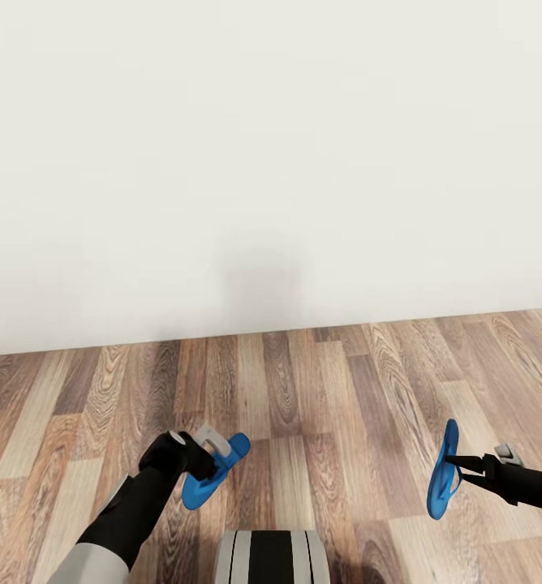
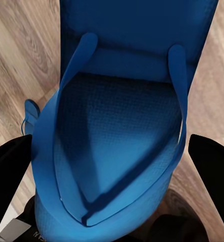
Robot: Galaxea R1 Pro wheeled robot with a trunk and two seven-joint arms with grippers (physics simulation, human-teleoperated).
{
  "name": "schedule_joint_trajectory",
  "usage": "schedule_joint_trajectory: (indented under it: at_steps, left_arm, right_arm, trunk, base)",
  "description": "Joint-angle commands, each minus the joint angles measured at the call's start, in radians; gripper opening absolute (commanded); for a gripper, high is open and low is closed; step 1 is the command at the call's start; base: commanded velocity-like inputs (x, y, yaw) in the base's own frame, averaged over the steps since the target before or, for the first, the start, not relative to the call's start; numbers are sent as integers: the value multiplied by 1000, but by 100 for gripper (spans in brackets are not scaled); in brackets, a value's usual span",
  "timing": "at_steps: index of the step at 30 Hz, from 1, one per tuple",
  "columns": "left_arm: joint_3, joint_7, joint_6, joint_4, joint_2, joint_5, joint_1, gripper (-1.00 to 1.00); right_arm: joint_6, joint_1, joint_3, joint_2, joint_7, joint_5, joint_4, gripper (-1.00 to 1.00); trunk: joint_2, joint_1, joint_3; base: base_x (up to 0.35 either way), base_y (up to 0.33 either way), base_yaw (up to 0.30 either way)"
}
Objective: In the bedroom, move the book from the bed onto either nightstand, and place the two sandals side by side next to the bed.
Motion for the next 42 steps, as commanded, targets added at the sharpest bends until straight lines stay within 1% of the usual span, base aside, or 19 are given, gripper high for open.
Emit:
schedule_joint_trajectory:
  at_steps: [1,13,35,42]
  left_arm:
    - [0,-7,2,-1,-1,-10,0,100]
    - [-1,-4,2,1,-4,-5,0,100]
    - [-1,-4,1,11,-5,-5,0,100]
    - [-1,-4,1,11,-5,-5,0,100]
  right_arm:
    - [5,0,-1,0,4,0,0,-100]
    - [5,0,-2,0,4,-2,0,-100]
    - [5,0,0,0,5,-2,0,-100]
    - [5,0,0,0,4,-2,-1,-100]
  trunk:
    - [0,0,-1]
    - [0,0,-1]
    - [-5,10,-86]
    - [-5,10,-86]
  base:
    - [0,0,0]
    - [0,0,0]
    - [0,0,0]
    - [0,0,0]
